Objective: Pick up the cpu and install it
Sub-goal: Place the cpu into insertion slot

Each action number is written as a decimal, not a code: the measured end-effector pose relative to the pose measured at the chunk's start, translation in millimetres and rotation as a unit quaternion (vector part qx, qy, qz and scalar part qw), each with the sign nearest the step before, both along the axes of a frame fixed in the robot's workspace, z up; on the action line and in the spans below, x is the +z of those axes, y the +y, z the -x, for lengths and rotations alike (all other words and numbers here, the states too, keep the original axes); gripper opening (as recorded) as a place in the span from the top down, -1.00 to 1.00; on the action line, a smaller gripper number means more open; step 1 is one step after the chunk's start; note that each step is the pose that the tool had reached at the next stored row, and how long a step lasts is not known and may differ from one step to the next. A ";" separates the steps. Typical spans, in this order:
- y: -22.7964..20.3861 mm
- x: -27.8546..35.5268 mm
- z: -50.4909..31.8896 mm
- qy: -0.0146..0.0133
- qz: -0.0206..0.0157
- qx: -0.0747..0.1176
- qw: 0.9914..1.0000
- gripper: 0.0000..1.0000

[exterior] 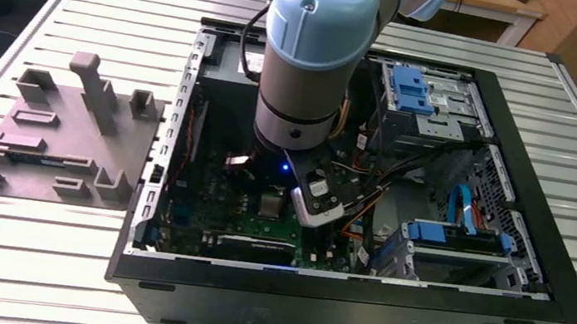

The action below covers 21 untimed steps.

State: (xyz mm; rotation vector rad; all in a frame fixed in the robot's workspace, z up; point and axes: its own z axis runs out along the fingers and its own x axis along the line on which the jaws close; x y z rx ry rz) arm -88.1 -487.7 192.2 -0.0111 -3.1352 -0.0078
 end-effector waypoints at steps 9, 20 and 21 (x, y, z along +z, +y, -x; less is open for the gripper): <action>0.0 0.9 0.0 0.000 0.000 0.004 1.000 0.14; 0.0 21.5 -0.1 0.001 0.000 0.004 1.000 0.29; 0.0 21.5 0.0 0.001 0.000 0.004 1.000 0.40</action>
